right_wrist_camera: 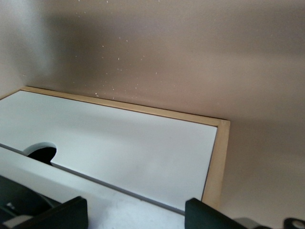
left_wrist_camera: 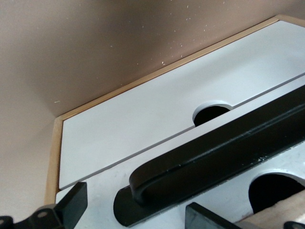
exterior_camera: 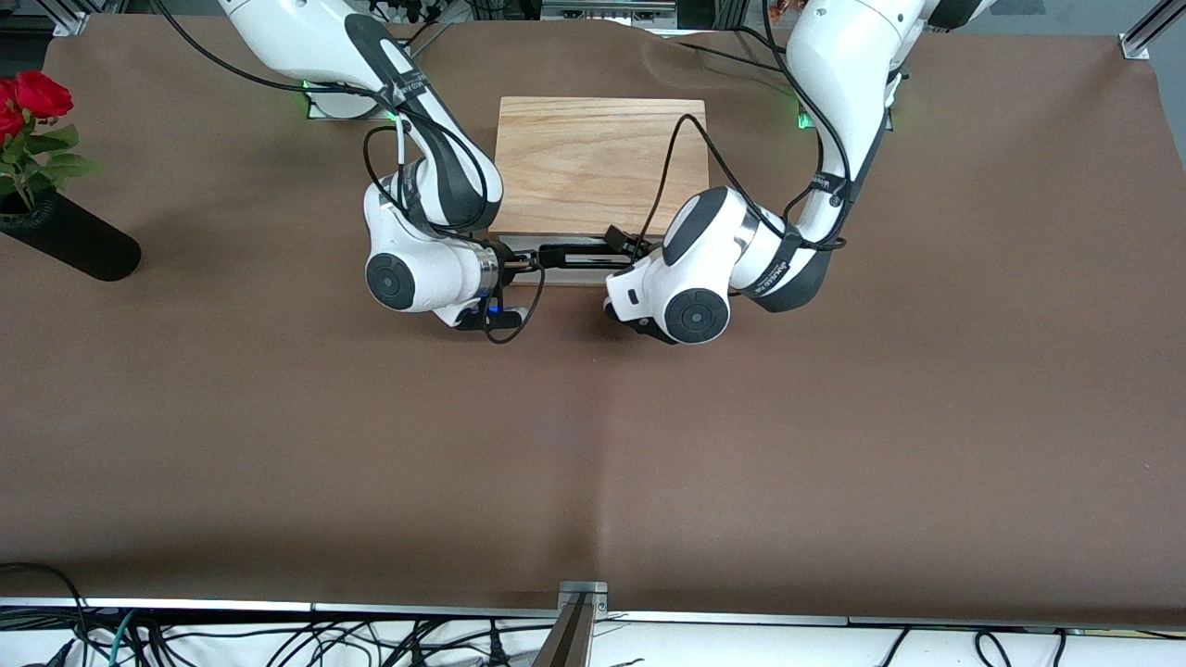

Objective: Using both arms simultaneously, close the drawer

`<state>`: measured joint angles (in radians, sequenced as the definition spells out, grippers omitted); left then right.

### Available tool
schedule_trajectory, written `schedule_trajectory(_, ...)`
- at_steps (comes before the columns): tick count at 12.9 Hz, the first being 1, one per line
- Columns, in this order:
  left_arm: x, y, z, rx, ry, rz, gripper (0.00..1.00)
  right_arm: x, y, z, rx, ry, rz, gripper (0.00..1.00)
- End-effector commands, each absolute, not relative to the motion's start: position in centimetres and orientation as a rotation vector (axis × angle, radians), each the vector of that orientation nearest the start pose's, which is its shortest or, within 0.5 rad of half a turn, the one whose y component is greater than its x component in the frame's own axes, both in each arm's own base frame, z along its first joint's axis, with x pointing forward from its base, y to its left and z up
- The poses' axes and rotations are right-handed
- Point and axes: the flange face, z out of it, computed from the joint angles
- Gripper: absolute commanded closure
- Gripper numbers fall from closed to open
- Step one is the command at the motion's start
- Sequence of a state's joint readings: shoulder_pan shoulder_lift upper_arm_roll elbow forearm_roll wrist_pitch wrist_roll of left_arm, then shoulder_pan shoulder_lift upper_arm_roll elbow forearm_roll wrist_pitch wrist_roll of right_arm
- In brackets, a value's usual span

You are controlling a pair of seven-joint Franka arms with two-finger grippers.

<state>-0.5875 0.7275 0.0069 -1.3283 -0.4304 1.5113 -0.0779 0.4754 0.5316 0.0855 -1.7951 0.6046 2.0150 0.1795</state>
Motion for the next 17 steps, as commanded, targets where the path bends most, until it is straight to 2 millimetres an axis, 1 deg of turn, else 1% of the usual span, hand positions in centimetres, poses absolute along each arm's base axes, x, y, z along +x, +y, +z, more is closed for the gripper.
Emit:
schedule_trajectory(1,51.3,-42.0,29.5,-3.065,0.731,1.201,0.00,51.7,36.7,25.0,-2.679,-0.053,0.635,0.00)
schedule_trajectory(2,52.6,-42.4,30.6,-3.116,0.738,1.104,0.00,54.1,35.5,26.6,-2.725,-0.070,0.551,0.00)
schedule_trajectory(3,54.0,-42.3,31.8,-3.171,0.726,0.992,0.00,56.5,34.0,28.4,-2.735,-0.052,0.474,0.00)
schedule_trajectory(4,55.8,-41.2,32.5,-3.221,0.686,0.909,0.00,59.0,31.5,30.0,-2.739,-0.010,0.415,0.00)
schedule_trajectory(5,57.4,-40.1,33.9,-3.264,0.668,0.831,0.00,61.0,28.9,30.9,-2.732,0.040,0.400,0.00)
schedule_trajectory(6,59.0,-39.0,35.5,-3.298,0.647,0.769,0.00,62.9,26.4,32.6,-2.722,0.081,0.366,0.00)
schedule_trajectory(7,60.4,-37.5,36.8,-3.326,0.614,0.713,0.00,64.4,24.1,34.5,-2.731,0.097,0.342,0.00)
schedule_trajectory(8,61.8,-35.6,38.0,-3.348,0.570,0.659,0.00,65.5,22.3,36.4,-2.782,0.077,0.299,0.00)
schedule_trajectory(9,63.4,-33.2,38.9,-3.361,0.509,0.599,0.00,65.5,21.6,38.5,-2.833,0.046,0.252,0.00)
schedule_trajectory(10,64.9,-30.6,39.8,-3.361,0.432,0.535,0.00,65.4,20.1,40.9,-2.884,0.045,0.195,0.00)
schedule_trajectory(11,66.0,-28.0,40.0,-3.349,0.356,0.497,0.00,65.3,18.6,43.0,-2.940,0.023,0.139,0.00)
schedule_trajectory(12,67.0,-25.4,40.2,-3.318,0.286,0.457,0.00,64.8,17.0,45.1,-2.996,0.011,0.120,0.00)
schedule_trajectory(13,67.7,-23.3,40.4,-3.246,0.253,0.408,0.00,64.1,15.8,47.4,-3.044,0.000,0.113,0.00)
schedule_trajectory(14,67.9,-21.8,42.0,-3.190,0.245,0.348,0.00,63.6,14.4,49.7,-3.092,0.001,0.076,0.00)
schedule_trajectory(15,68.2,-19.8,43.8,-3.161,0.215,0.292,0.00,63.5,12.7,51.5,-3.118,0.017,0.029,0.00)
schedule_trajectory(16,68.8,-17.1,44.9,-3.172,0.160,0.268,0.00,63.6,10.5,52.2,-3.118,0.017,0.015,0.00)
schedule_trajectory(17,69.1,-14.9,46.1,-3.171,0.102,0.240,0.00,63.1,9.8,53.2,-3.105,-0.001,0.027,0.00)
